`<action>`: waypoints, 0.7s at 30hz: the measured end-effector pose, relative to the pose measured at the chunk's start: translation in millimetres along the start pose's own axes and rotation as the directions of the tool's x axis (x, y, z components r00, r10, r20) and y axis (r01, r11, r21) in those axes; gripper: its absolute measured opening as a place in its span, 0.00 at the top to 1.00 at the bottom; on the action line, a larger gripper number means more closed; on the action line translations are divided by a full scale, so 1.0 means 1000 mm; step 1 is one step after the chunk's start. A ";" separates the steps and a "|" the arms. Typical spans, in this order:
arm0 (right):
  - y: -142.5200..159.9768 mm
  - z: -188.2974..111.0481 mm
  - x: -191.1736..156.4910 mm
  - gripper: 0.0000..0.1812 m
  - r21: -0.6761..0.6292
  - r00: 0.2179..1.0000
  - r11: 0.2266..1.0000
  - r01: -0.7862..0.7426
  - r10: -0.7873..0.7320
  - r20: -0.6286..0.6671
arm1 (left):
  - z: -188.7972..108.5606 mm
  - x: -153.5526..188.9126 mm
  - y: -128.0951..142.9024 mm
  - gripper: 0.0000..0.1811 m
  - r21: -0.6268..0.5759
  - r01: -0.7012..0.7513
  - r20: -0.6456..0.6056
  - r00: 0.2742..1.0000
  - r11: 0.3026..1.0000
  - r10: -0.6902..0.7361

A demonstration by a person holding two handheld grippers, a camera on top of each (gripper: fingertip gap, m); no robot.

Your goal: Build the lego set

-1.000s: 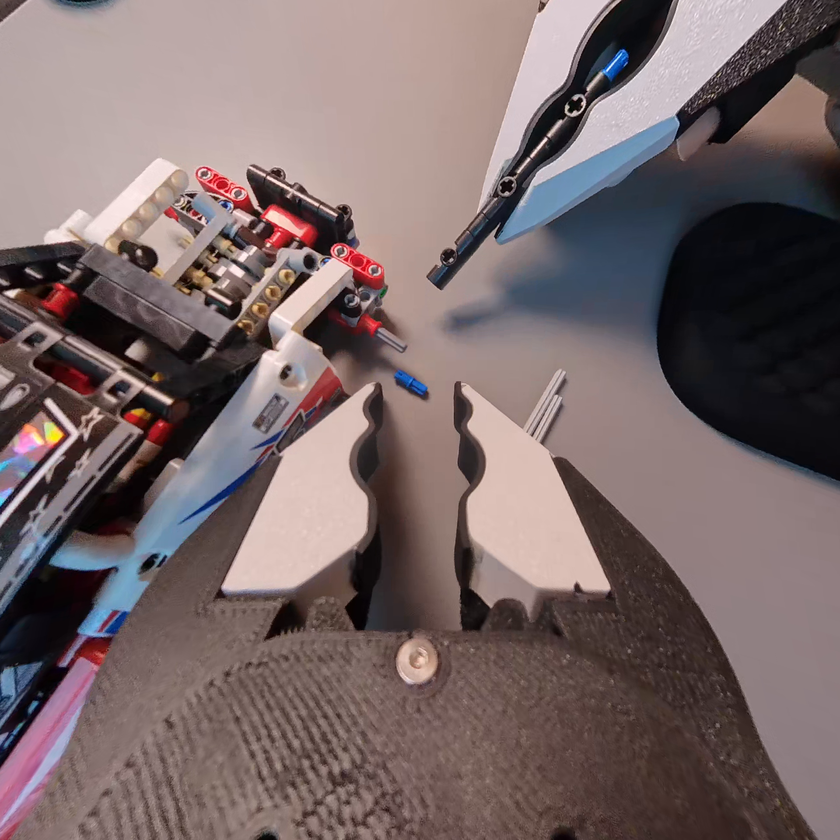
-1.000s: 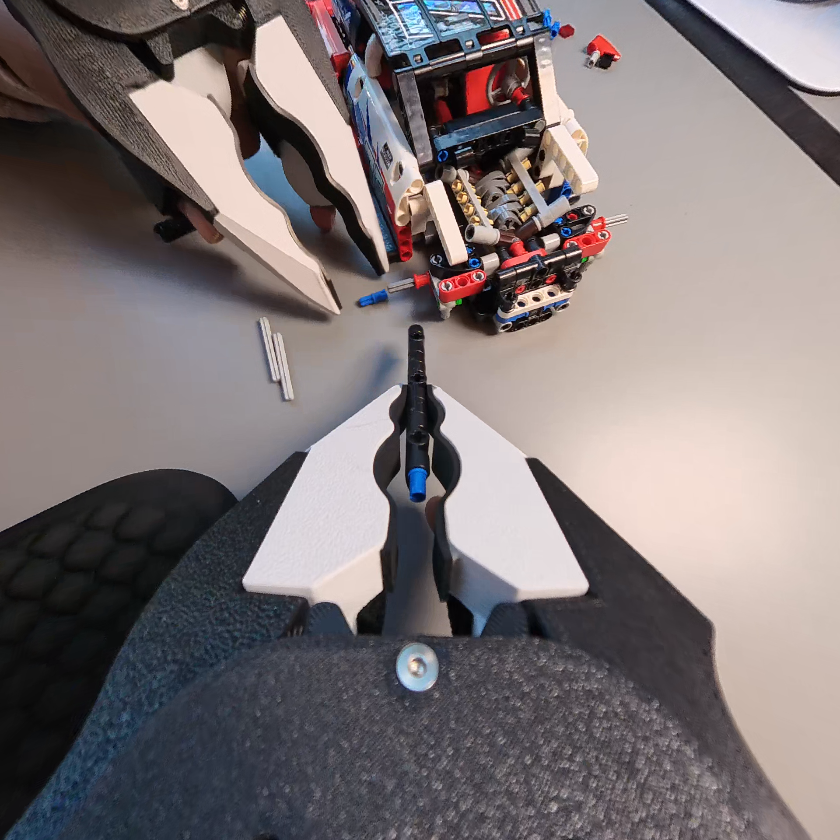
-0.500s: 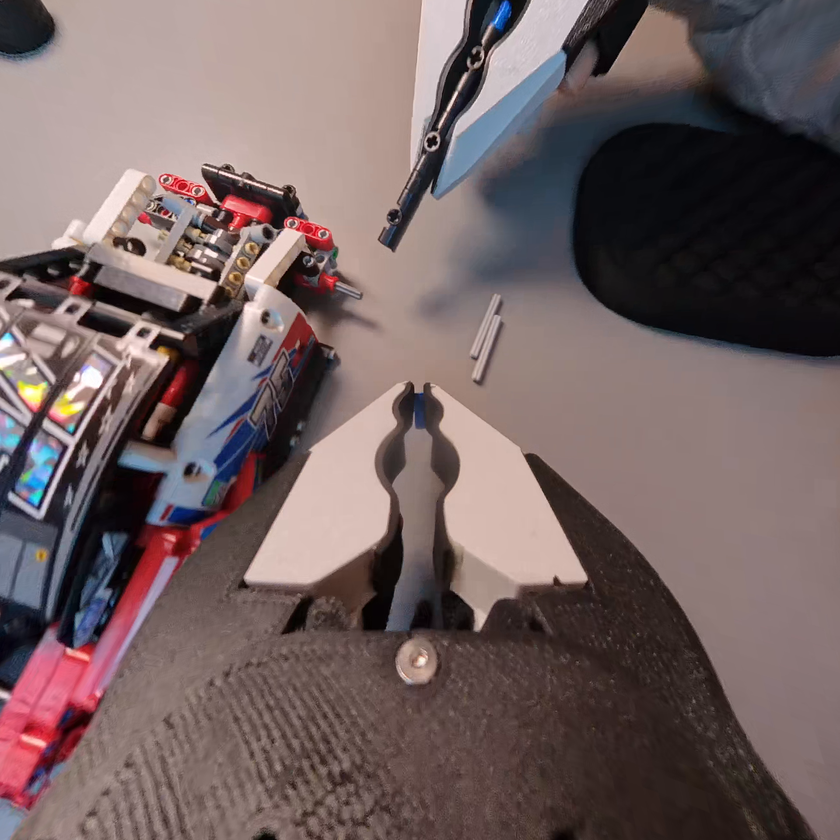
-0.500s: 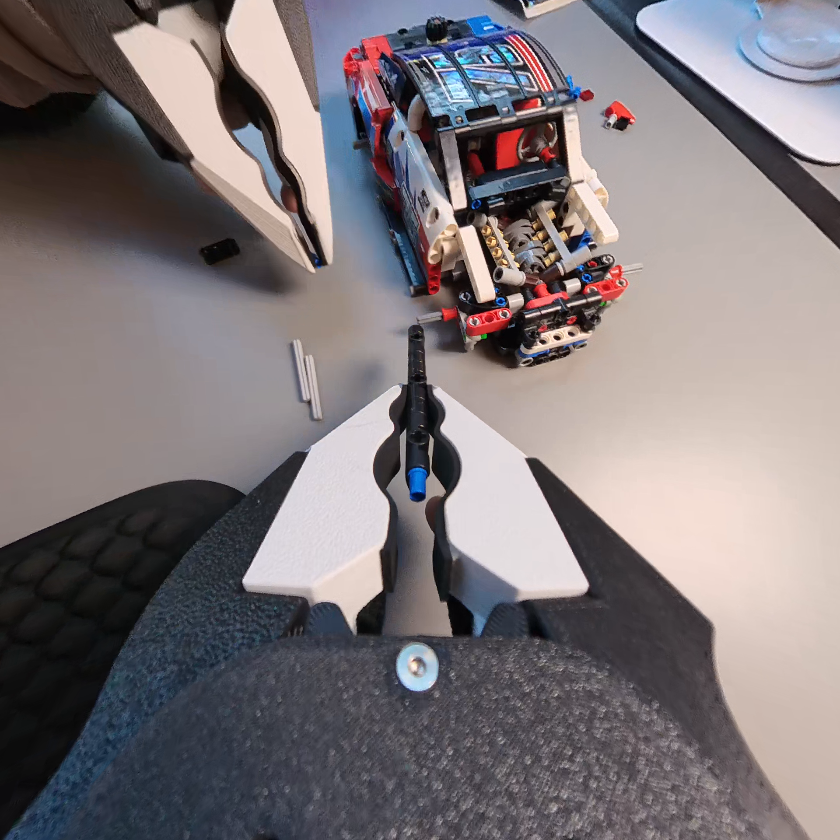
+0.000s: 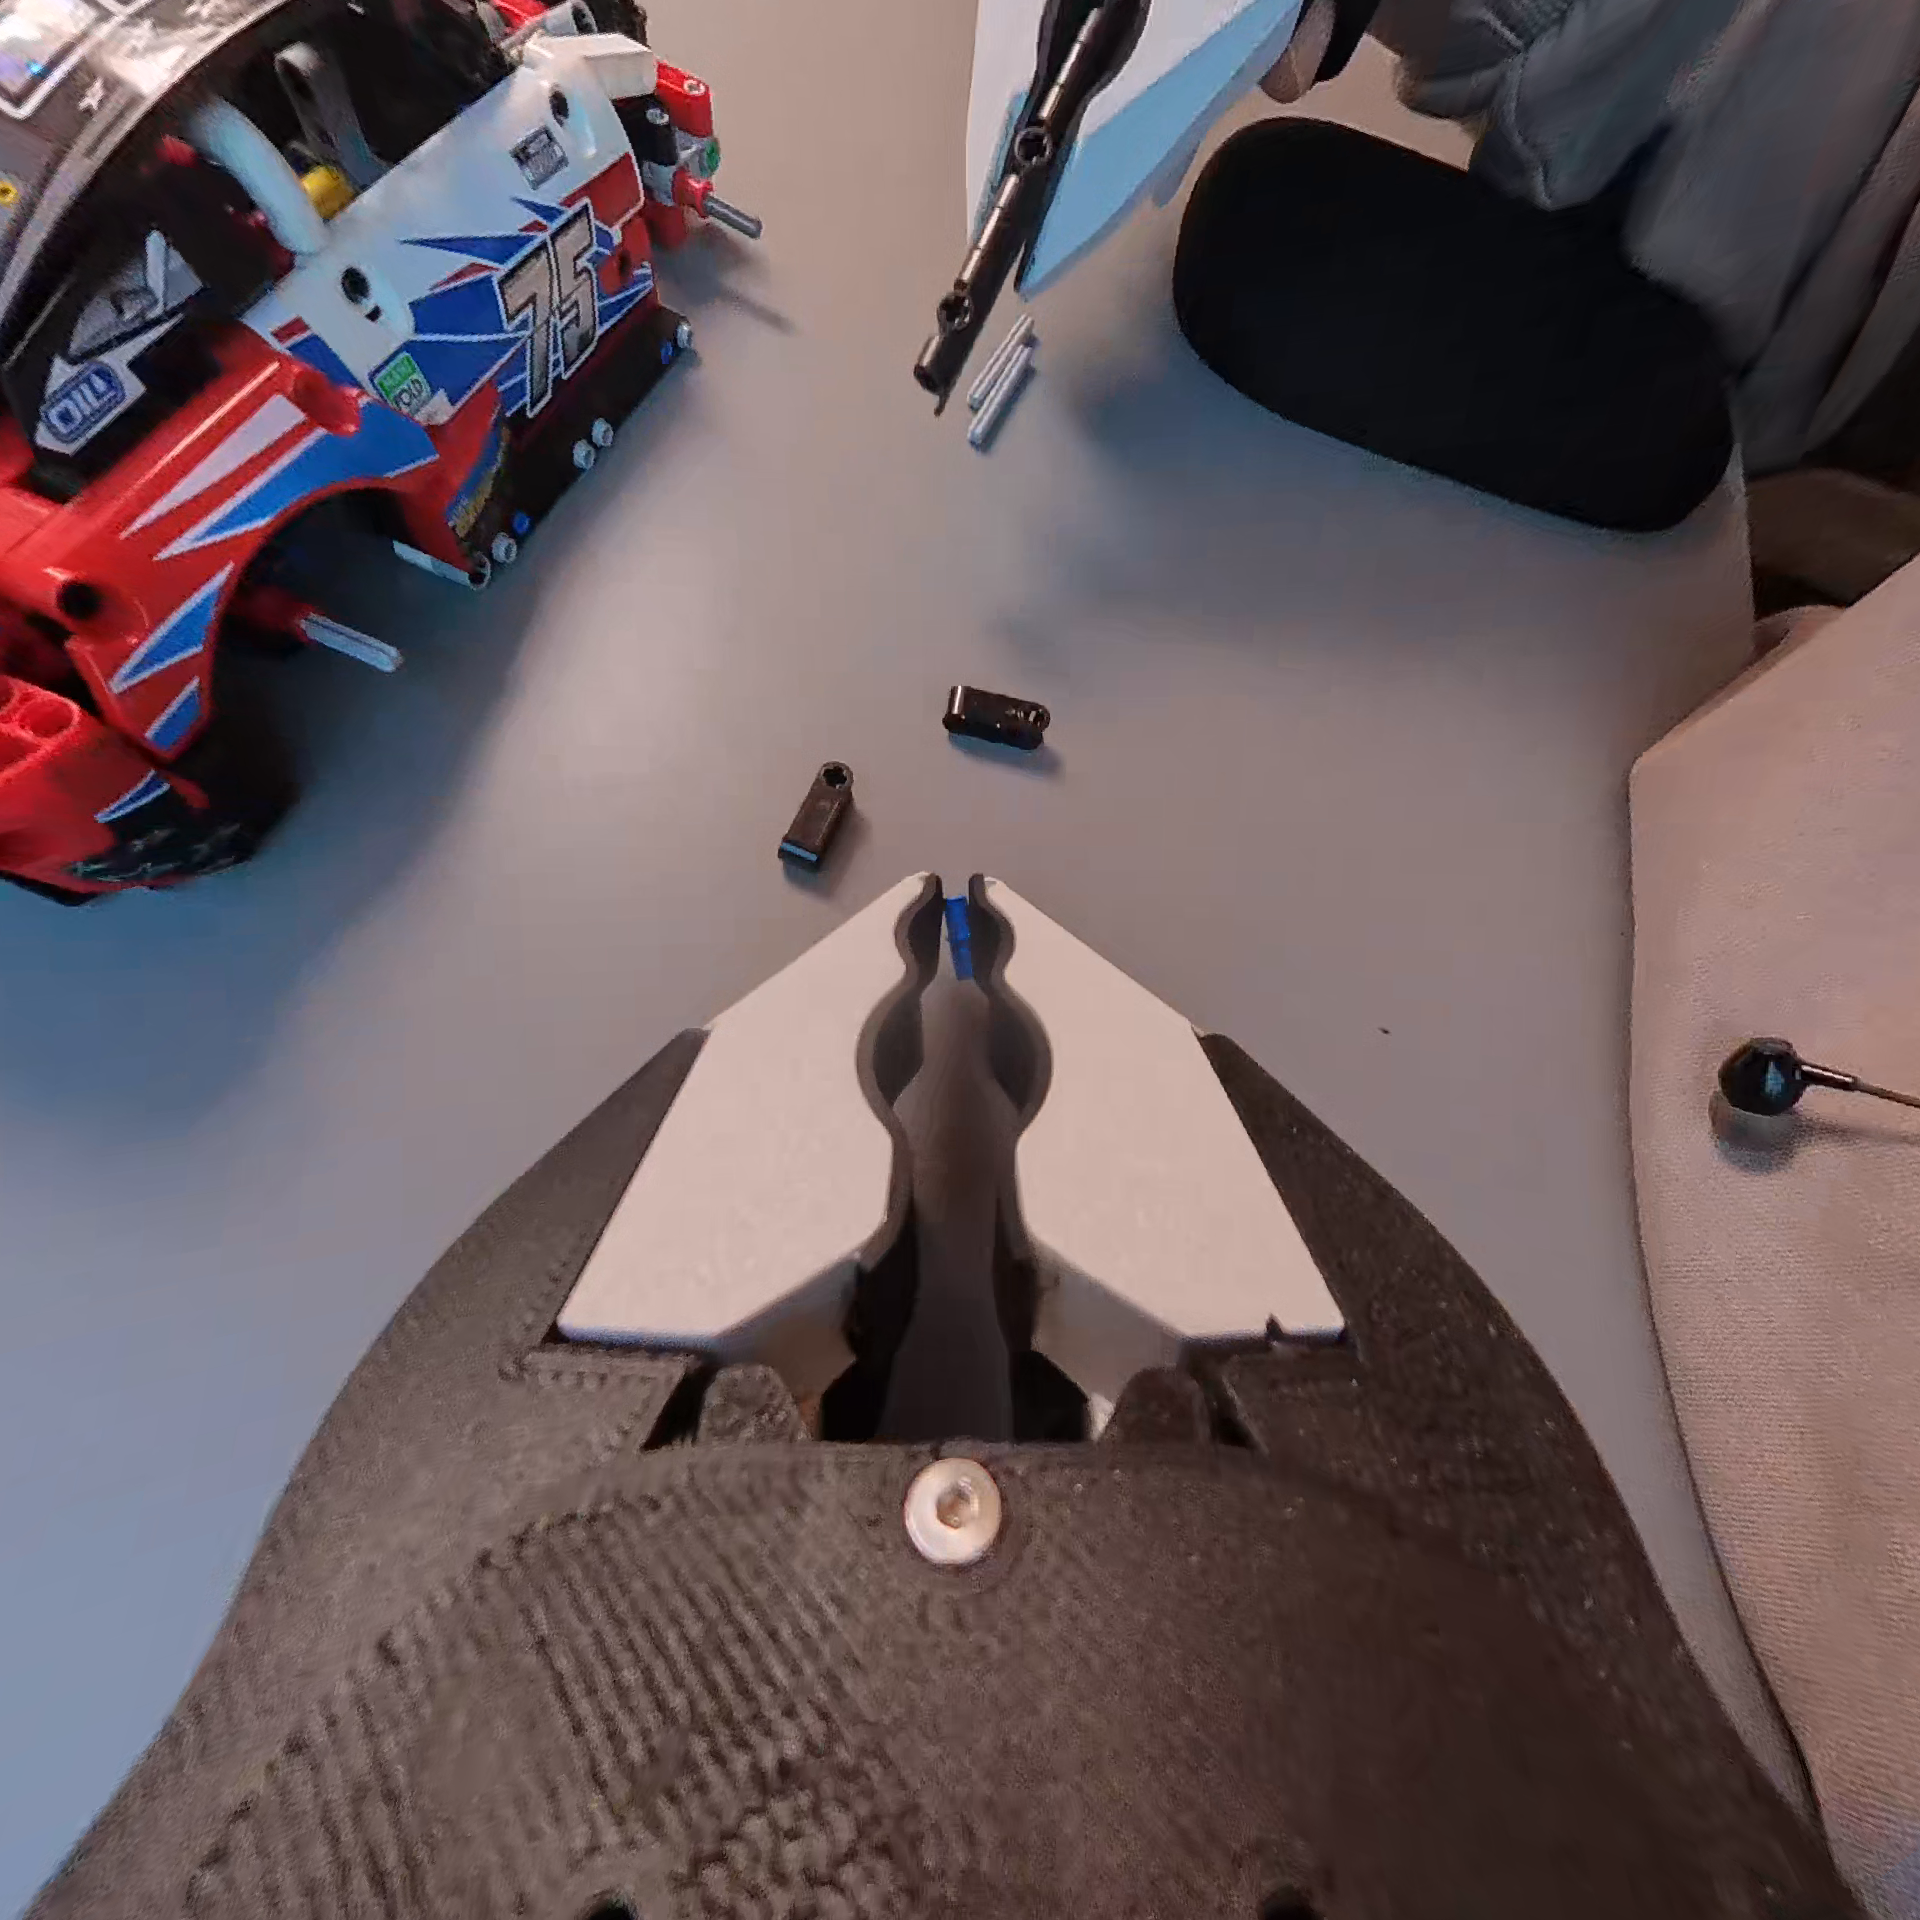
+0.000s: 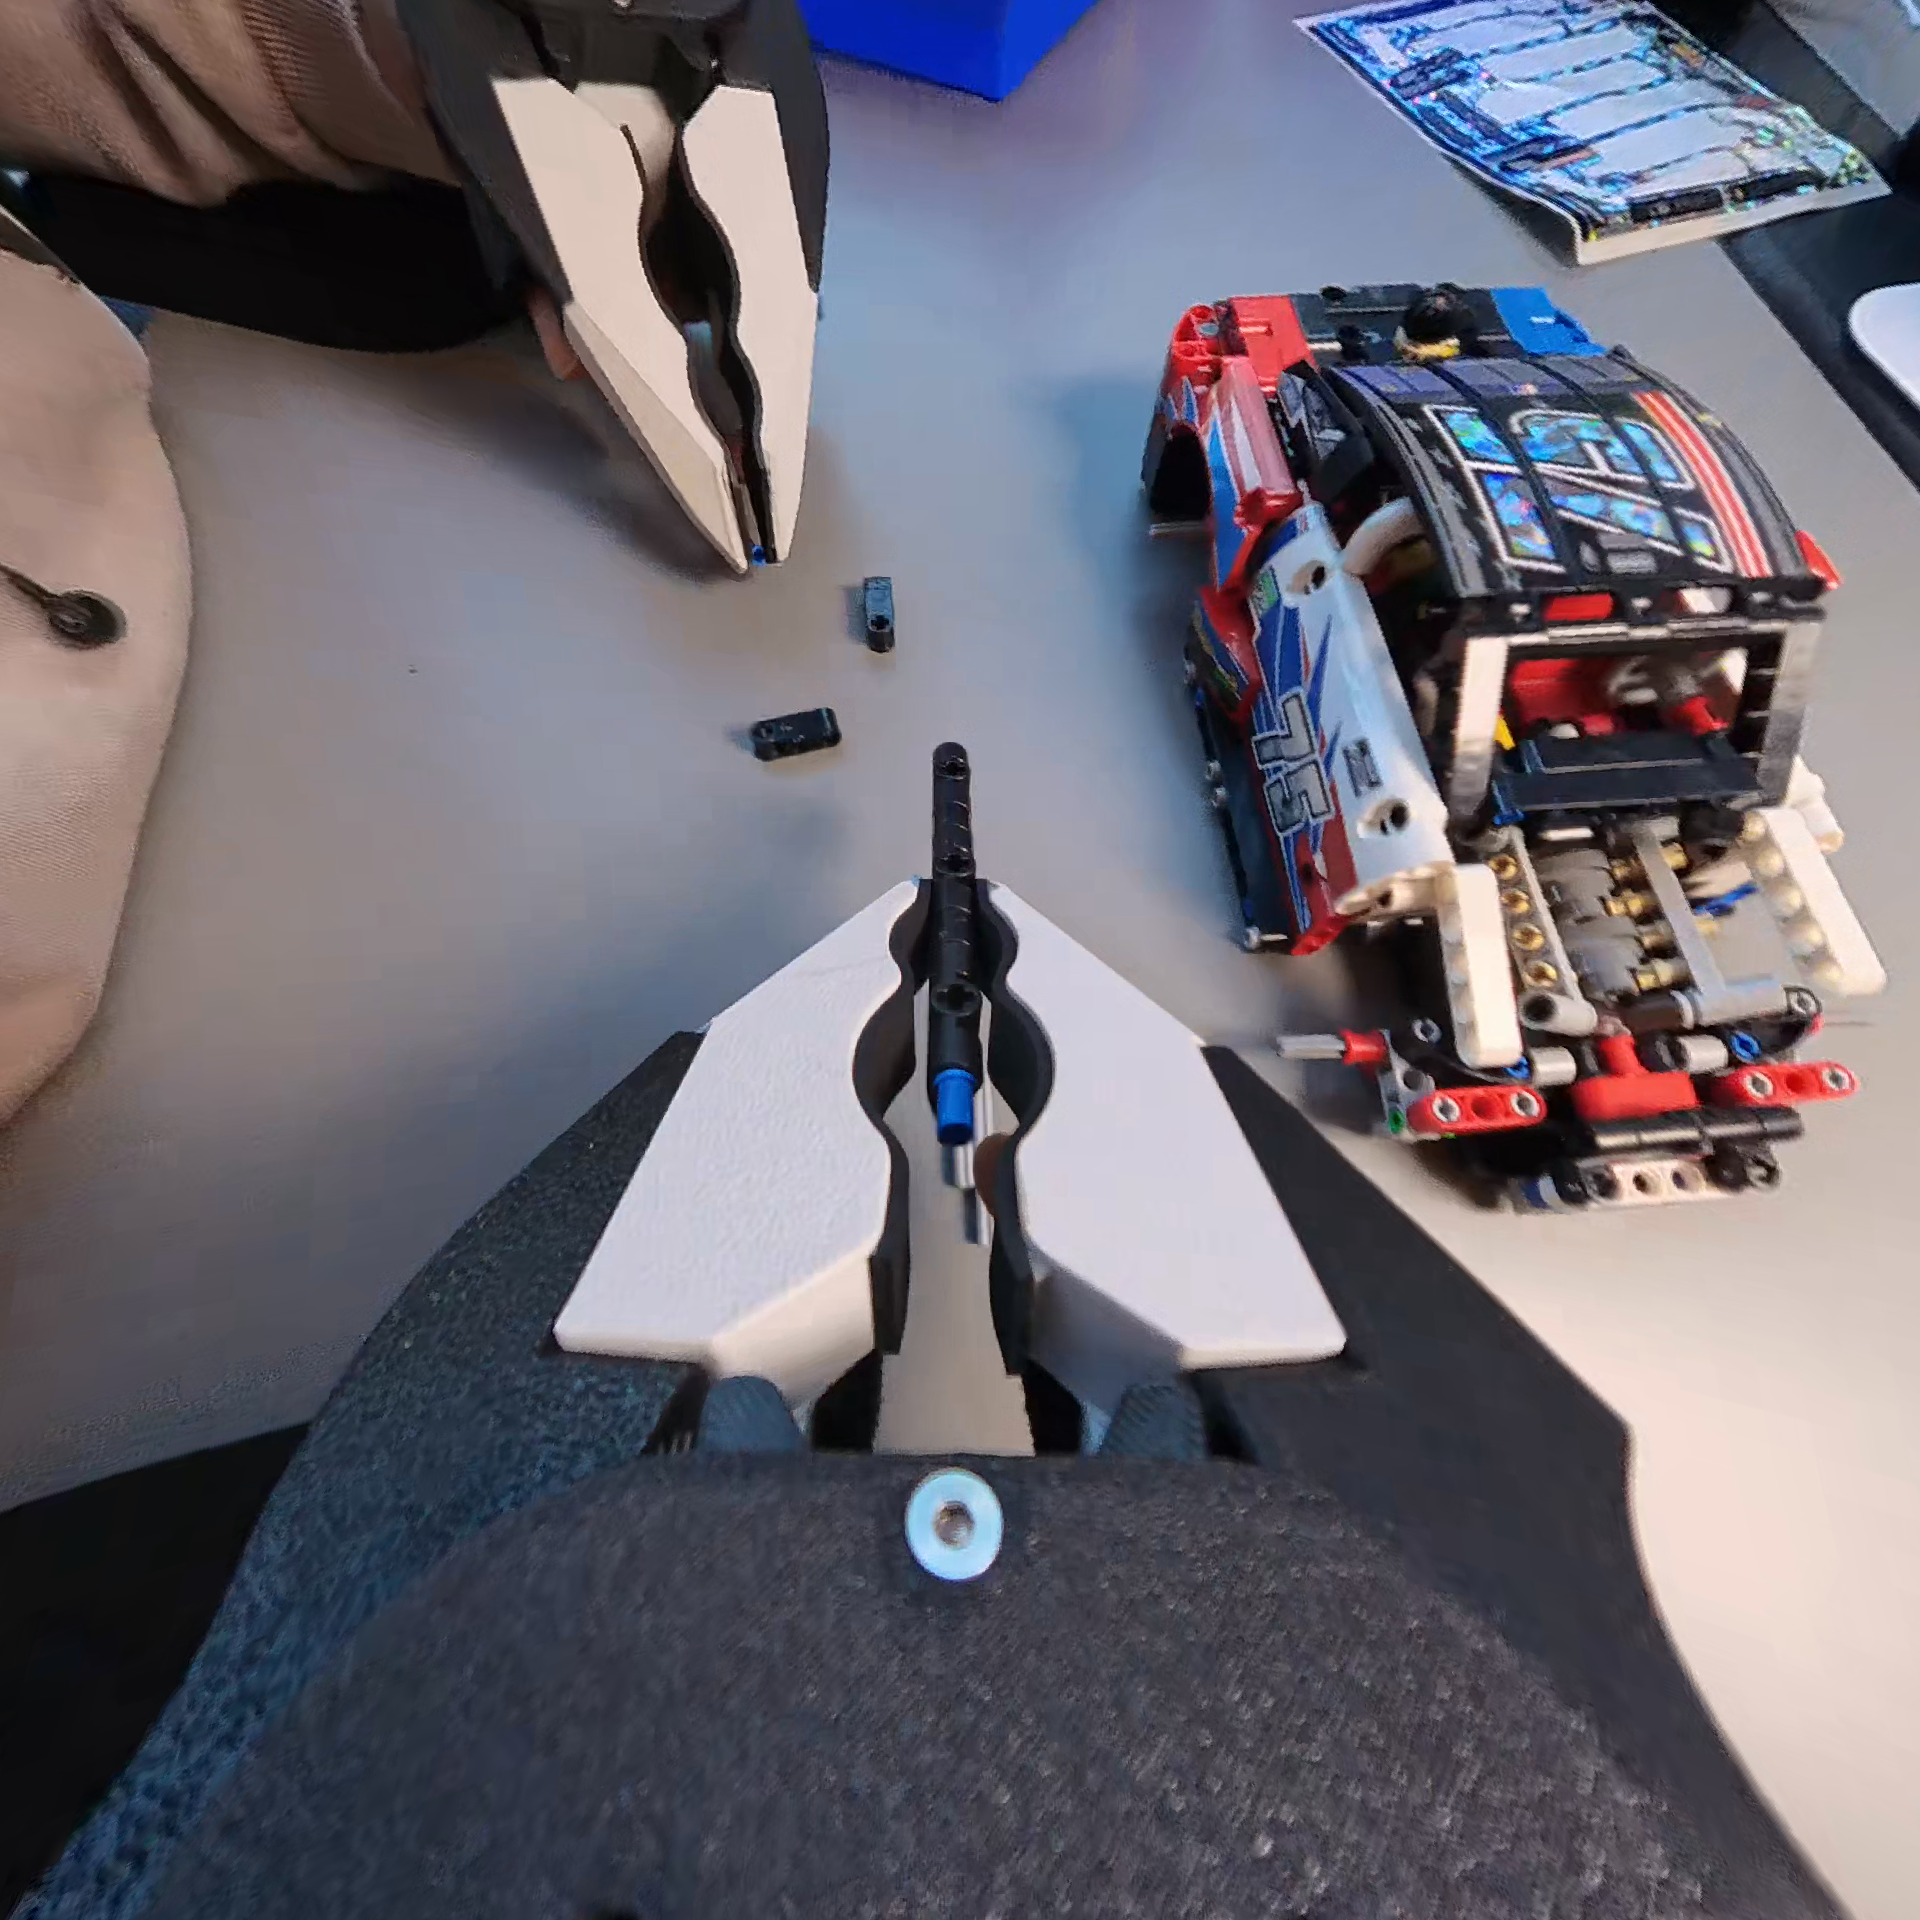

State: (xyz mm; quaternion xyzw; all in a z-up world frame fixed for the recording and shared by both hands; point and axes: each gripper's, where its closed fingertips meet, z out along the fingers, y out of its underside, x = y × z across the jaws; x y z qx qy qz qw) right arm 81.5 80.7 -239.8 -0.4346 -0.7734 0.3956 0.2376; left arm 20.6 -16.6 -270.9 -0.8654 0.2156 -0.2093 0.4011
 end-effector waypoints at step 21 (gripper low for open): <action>0.001 0.033 -0.034 0.98 -0.041 0.995 0.999 0.006 -0.002 0.098 | -0.024 -0.017 0.033 0.86 -0.207 -0.547 -0.413 0.800 0.811 0.435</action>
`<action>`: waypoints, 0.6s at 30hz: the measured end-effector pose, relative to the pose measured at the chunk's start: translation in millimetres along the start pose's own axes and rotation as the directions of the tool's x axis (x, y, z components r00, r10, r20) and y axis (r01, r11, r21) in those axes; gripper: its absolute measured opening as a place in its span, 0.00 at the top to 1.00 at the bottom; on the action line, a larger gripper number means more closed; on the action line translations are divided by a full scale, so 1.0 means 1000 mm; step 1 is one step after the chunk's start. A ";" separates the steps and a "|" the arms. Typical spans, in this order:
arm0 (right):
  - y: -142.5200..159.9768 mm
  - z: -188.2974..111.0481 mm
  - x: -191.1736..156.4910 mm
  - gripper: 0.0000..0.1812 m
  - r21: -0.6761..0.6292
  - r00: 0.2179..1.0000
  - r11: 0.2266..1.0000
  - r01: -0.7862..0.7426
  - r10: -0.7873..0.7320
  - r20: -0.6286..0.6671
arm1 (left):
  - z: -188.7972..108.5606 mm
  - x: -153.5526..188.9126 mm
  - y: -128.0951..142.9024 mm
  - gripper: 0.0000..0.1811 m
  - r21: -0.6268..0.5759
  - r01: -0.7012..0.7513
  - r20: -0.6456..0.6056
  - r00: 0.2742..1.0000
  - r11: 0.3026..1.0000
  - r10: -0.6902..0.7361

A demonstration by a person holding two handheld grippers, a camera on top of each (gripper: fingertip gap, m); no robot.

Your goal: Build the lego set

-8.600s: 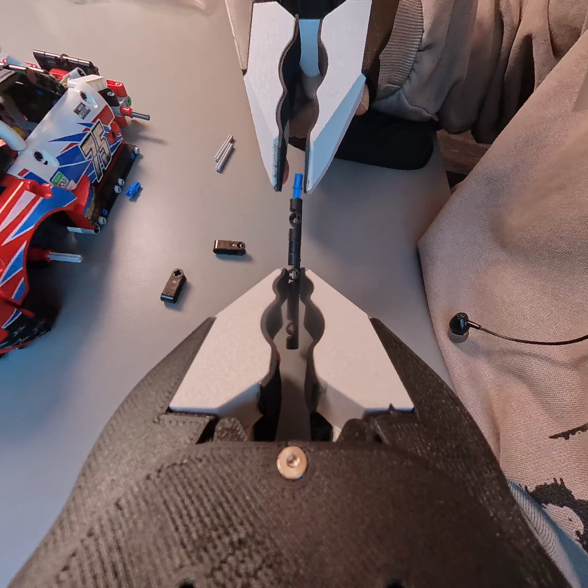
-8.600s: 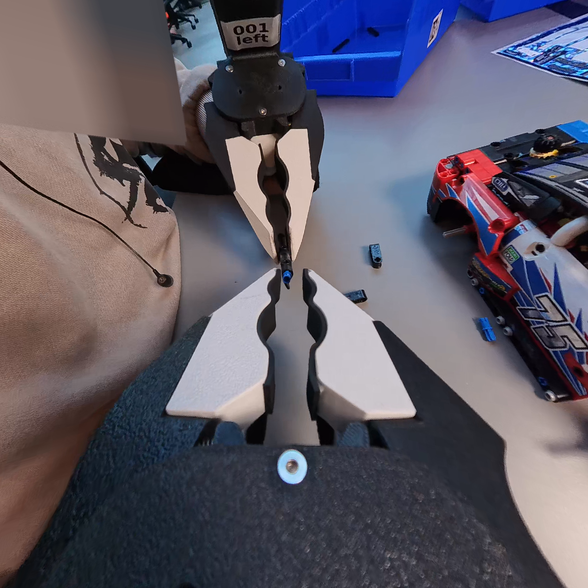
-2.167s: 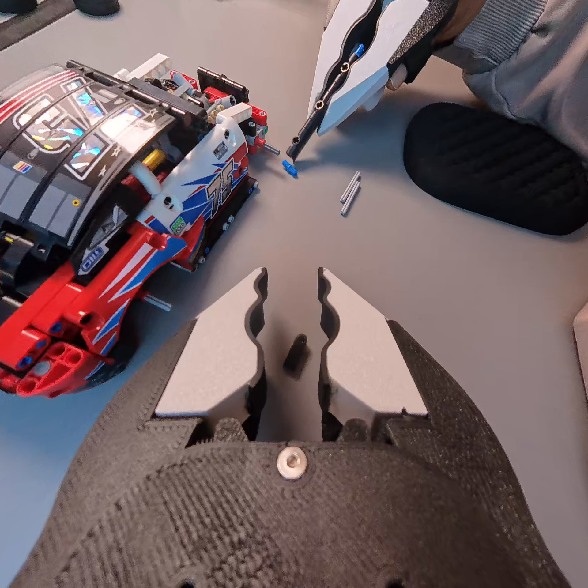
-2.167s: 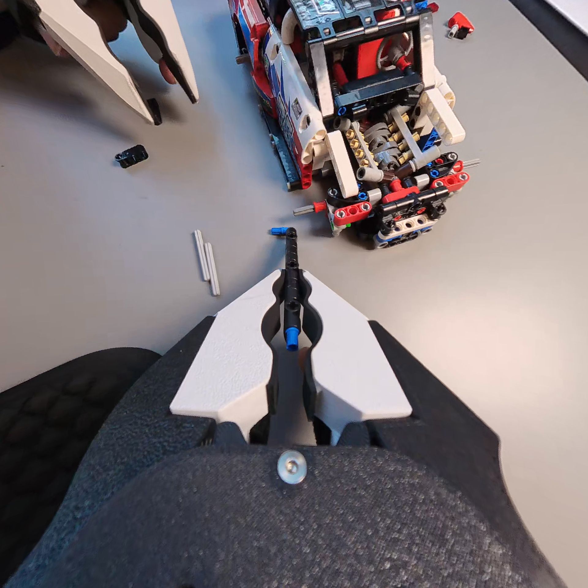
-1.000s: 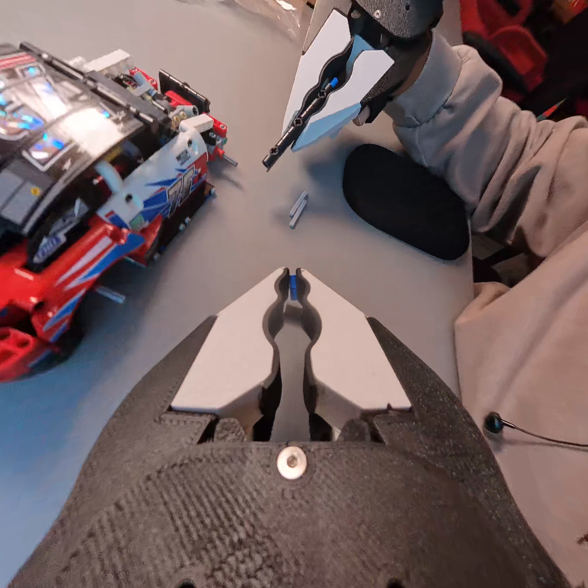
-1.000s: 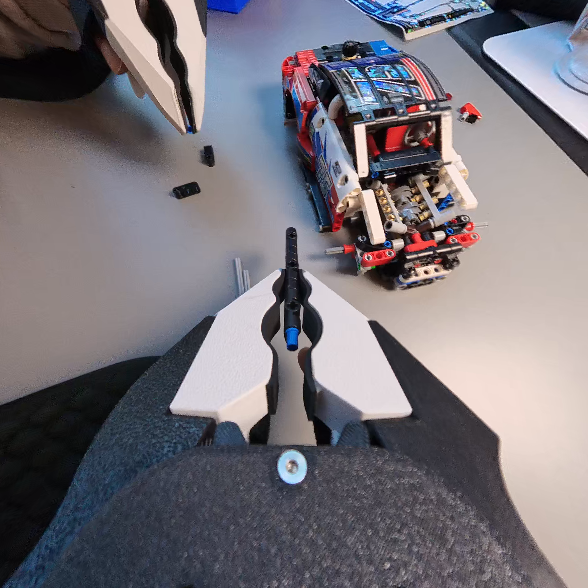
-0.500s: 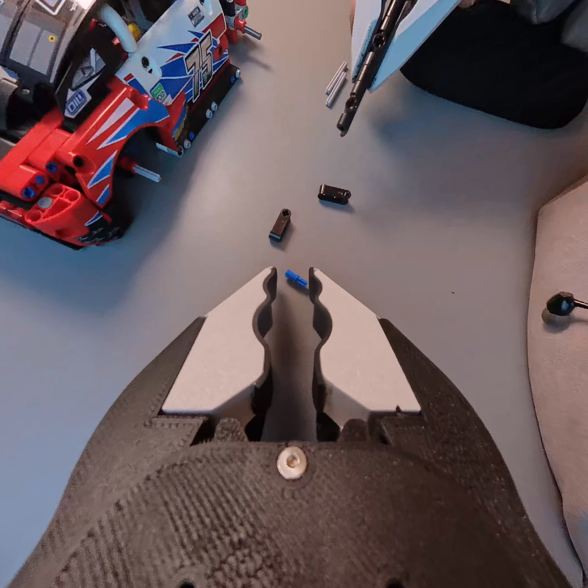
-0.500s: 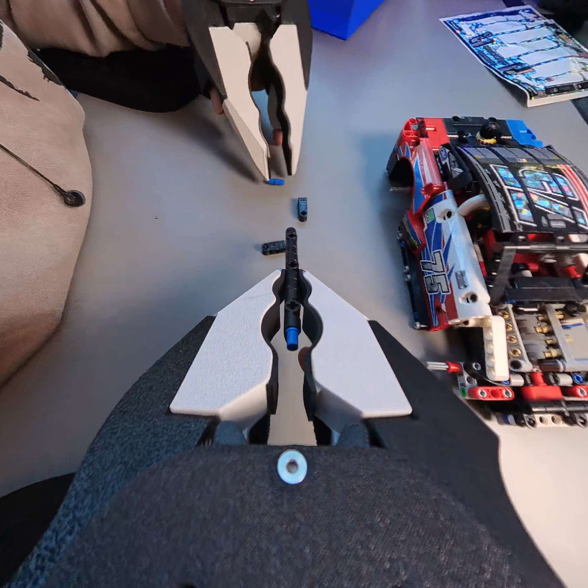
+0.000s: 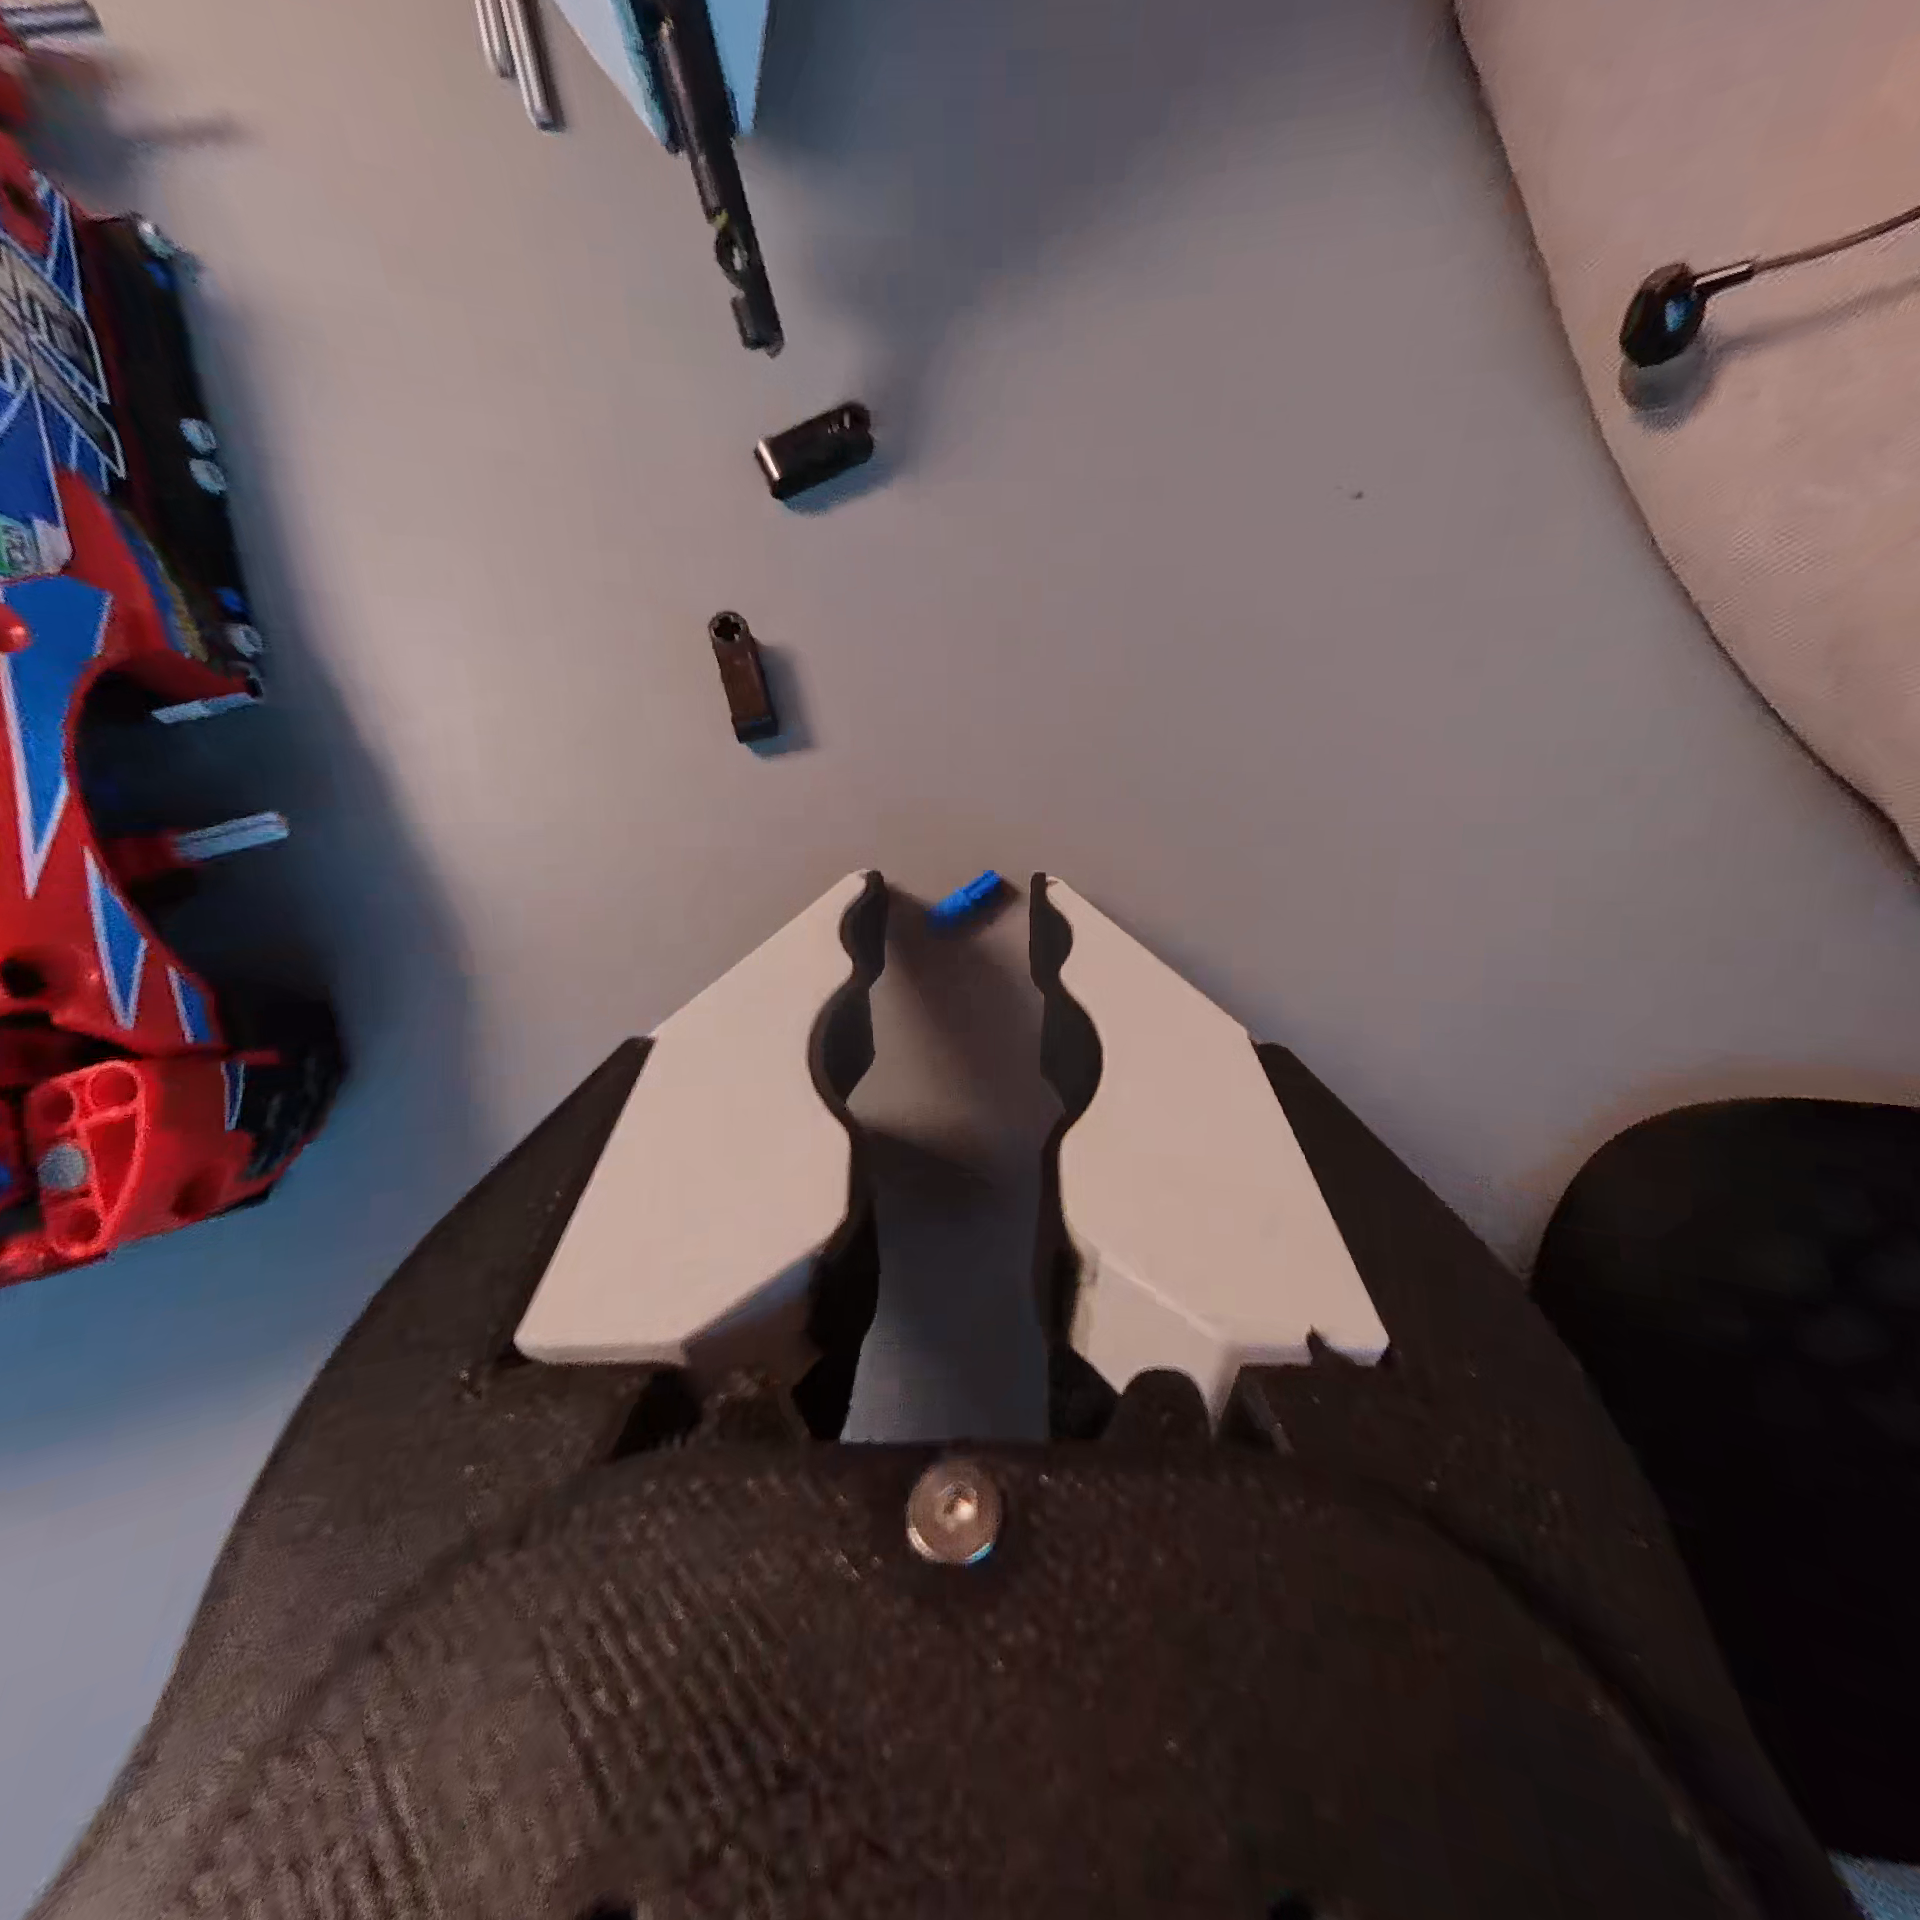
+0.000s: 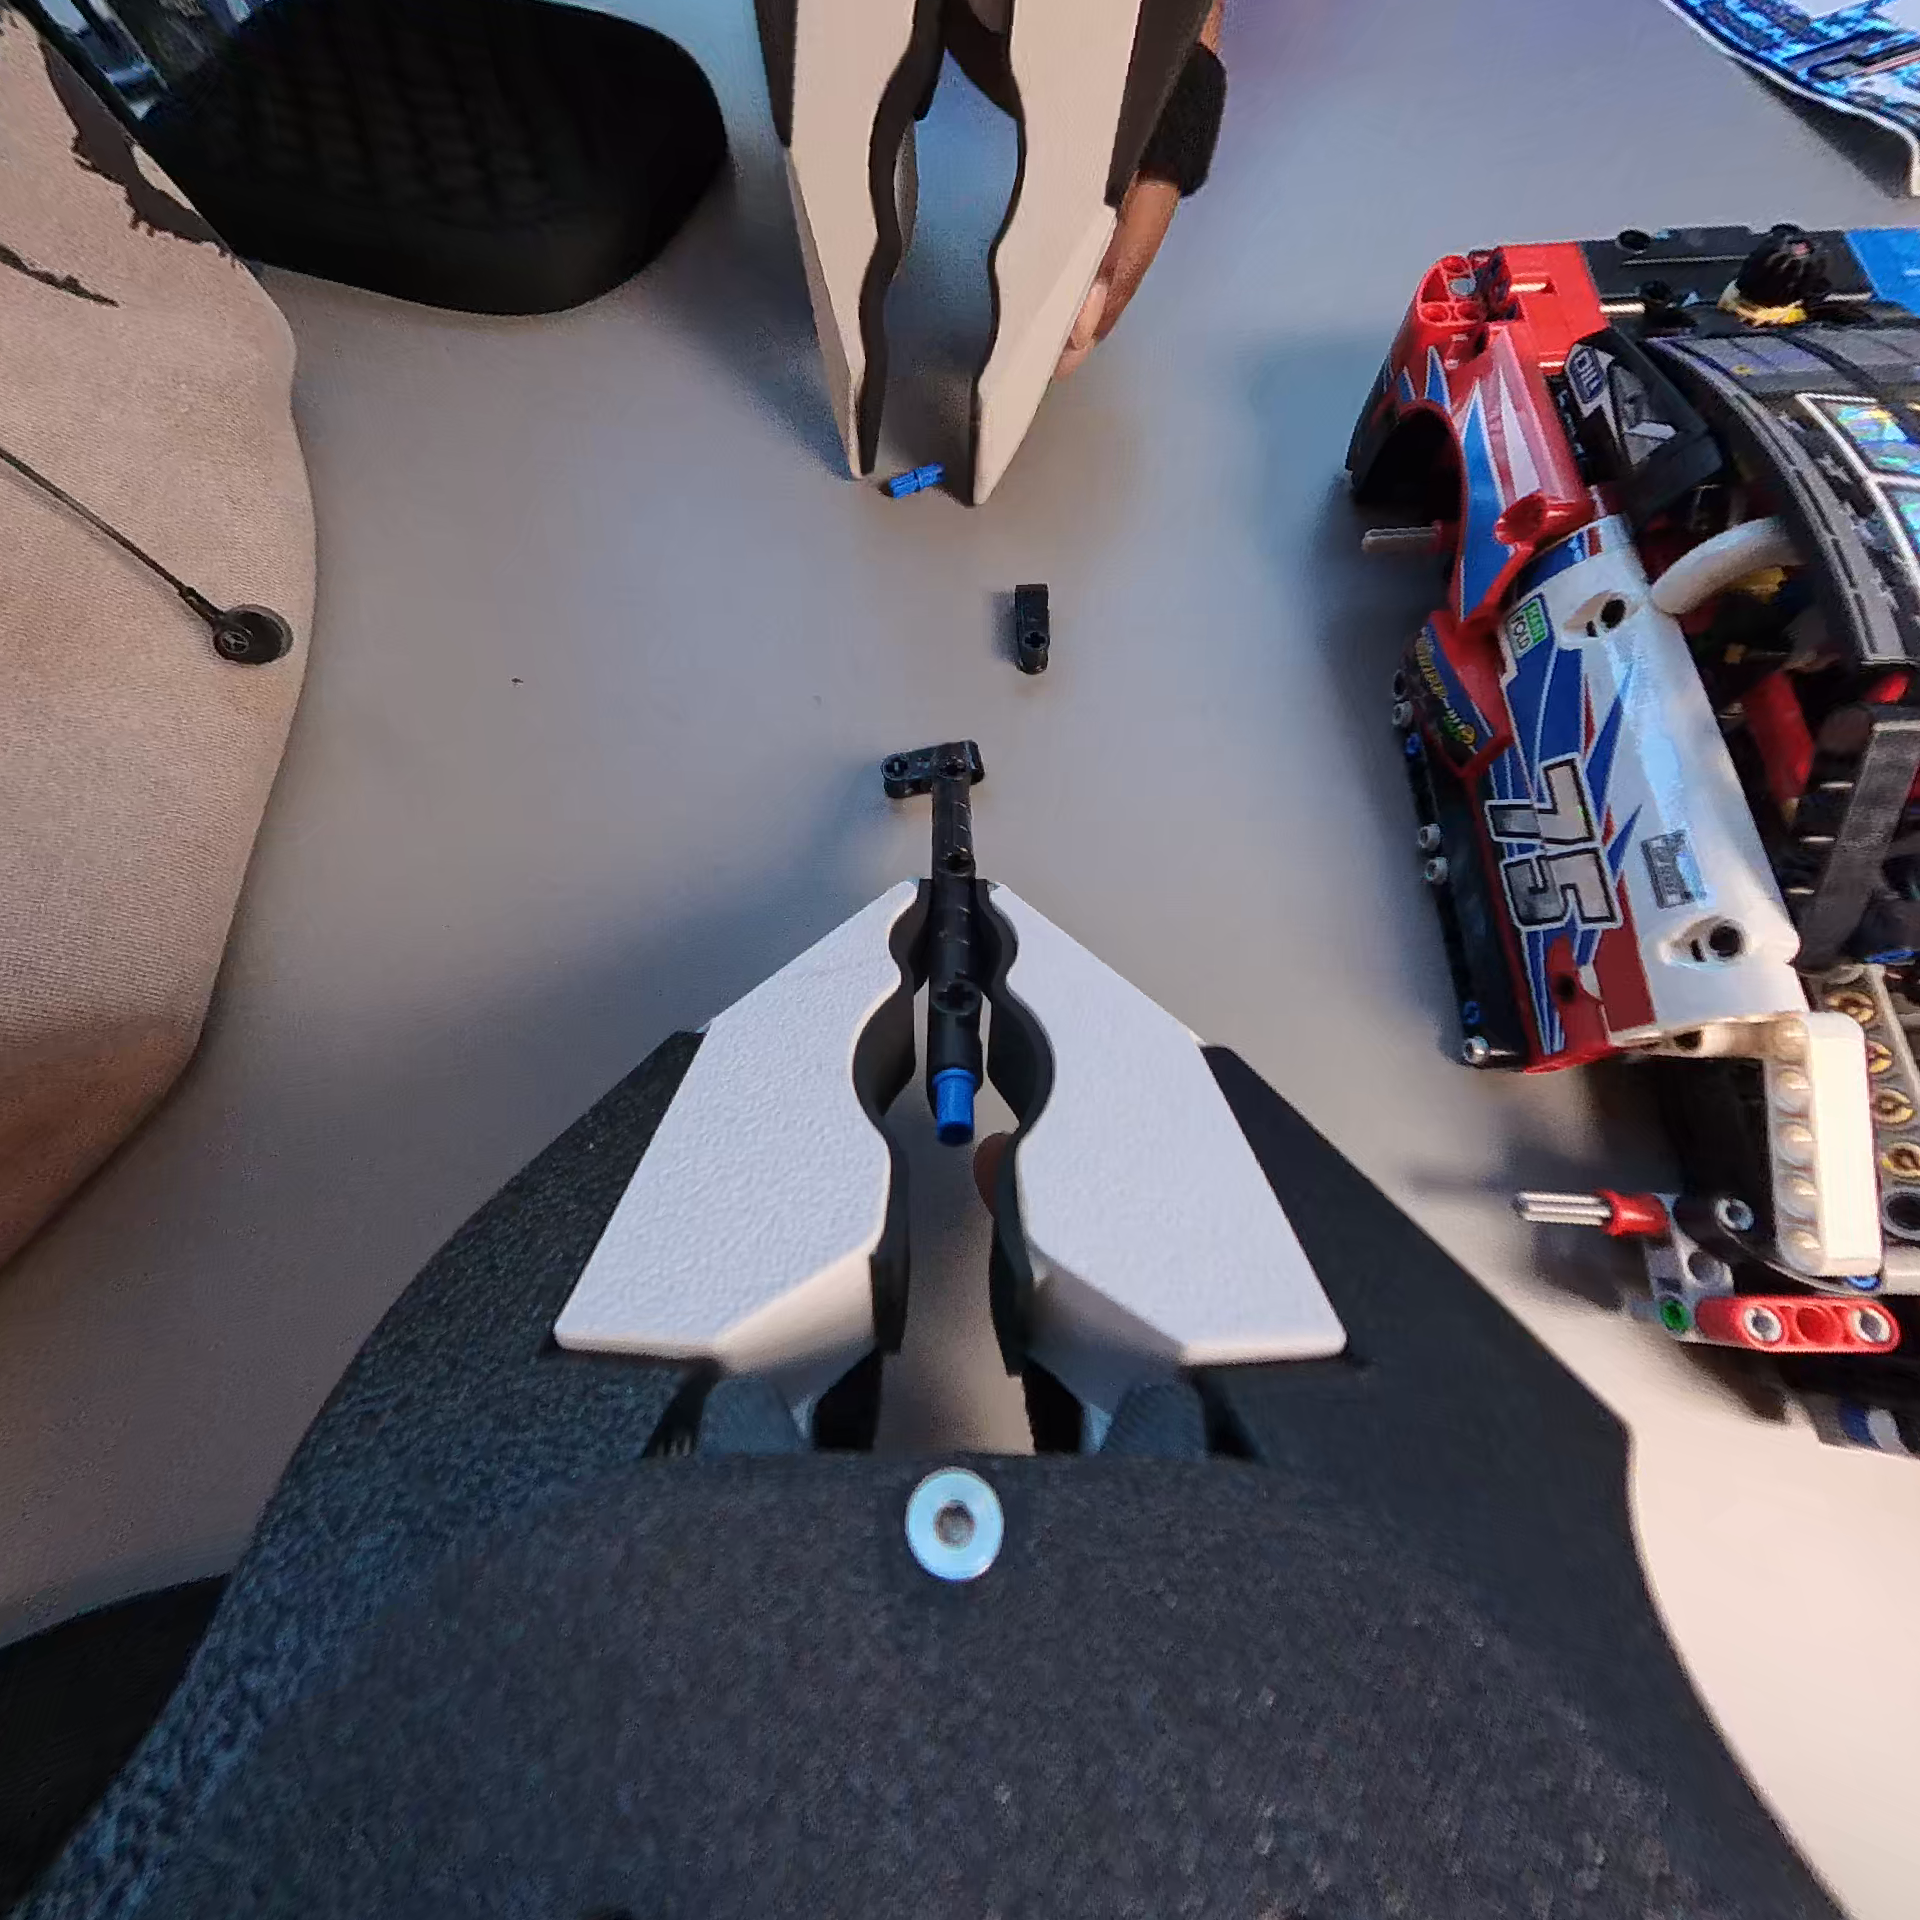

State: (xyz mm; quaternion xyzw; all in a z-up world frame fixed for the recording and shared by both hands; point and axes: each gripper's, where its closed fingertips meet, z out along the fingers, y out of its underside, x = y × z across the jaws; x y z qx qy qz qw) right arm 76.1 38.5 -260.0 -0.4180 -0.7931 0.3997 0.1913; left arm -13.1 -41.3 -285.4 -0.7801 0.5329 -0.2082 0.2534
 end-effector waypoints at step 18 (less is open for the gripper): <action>0.003 -0.002 0.001 0.98 0.006 1.000 1.000 -0.005 0.005 0.001 | 0.001 0.008 0.000 0.96 0.131 0.078 0.111 0.990 0.988 -0.093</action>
